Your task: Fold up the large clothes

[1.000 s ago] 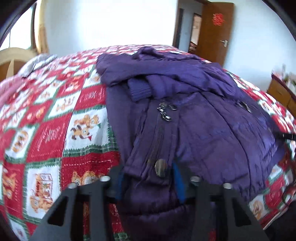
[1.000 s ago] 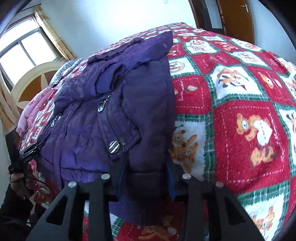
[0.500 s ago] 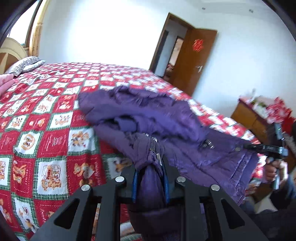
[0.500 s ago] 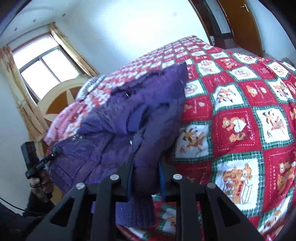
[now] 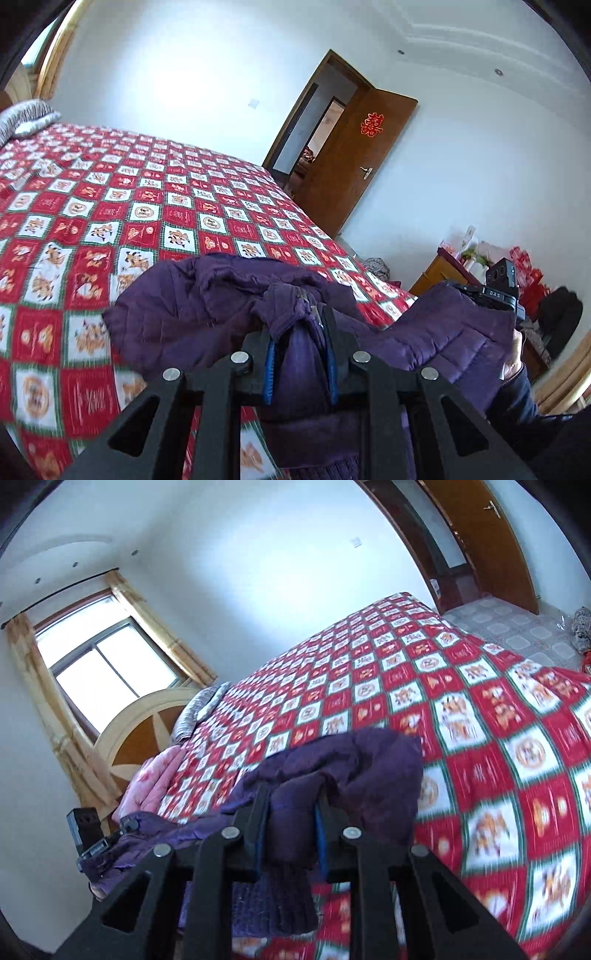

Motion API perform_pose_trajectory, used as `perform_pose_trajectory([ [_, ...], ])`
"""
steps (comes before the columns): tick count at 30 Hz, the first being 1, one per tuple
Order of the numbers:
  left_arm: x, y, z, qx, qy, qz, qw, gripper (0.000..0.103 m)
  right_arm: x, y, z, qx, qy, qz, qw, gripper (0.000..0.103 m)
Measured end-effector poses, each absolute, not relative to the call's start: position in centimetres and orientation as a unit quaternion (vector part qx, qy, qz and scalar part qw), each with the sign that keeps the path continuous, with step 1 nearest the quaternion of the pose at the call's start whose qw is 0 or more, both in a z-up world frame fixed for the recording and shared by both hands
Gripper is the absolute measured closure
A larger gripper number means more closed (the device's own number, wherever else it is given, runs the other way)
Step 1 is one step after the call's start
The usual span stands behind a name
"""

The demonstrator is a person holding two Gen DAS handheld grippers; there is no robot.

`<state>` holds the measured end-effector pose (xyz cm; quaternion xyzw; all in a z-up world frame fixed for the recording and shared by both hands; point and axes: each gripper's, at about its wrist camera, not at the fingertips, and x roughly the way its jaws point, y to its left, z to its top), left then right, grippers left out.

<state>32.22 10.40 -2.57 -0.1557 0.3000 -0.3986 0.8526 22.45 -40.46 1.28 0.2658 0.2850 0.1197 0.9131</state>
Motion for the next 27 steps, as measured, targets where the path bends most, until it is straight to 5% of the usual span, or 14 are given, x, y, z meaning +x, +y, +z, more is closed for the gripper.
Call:
perform_pose_trajectory([
  [9, 48.0, 9.7, -10.6, -0.234, 0.411, -0.344, 0.811, 0.074, 36.2, -42.2, -3.3, 0.295, 0.326, 0.033, 0.897, 0.080],
  [14, 50.2, 11.0, -12.3, -0.271, 0.419, -0.350, 0.793, 0.069, 40.6, -43.3, -7.4, 0.311, 0.356, 0.014, 0.881, 0.079],
  [19, 49.6, 17.7, -10.1, -0.267, 0.350, -0.227, 0.868, 0.039, 42.1, -44.9, -10.8, 0.345, 0.364, 0.018, 0.865, 0.074],
  [24, 45.6, 13.5, -6.9, -0.137, 0.295, -0.142, 0.935, 0.039, 42.6, -43.4, -9.7, 0.322, 0.331, 0.012, 0.887, 0.021],
  [27, 42.8, 6.0, -5.7, -0.010, 0.247, -0.145, 0.958, 0.034, 41.0, -41.5, -6.7, 0.279, 0.279, -0.015, 0.919, 0.014],
])
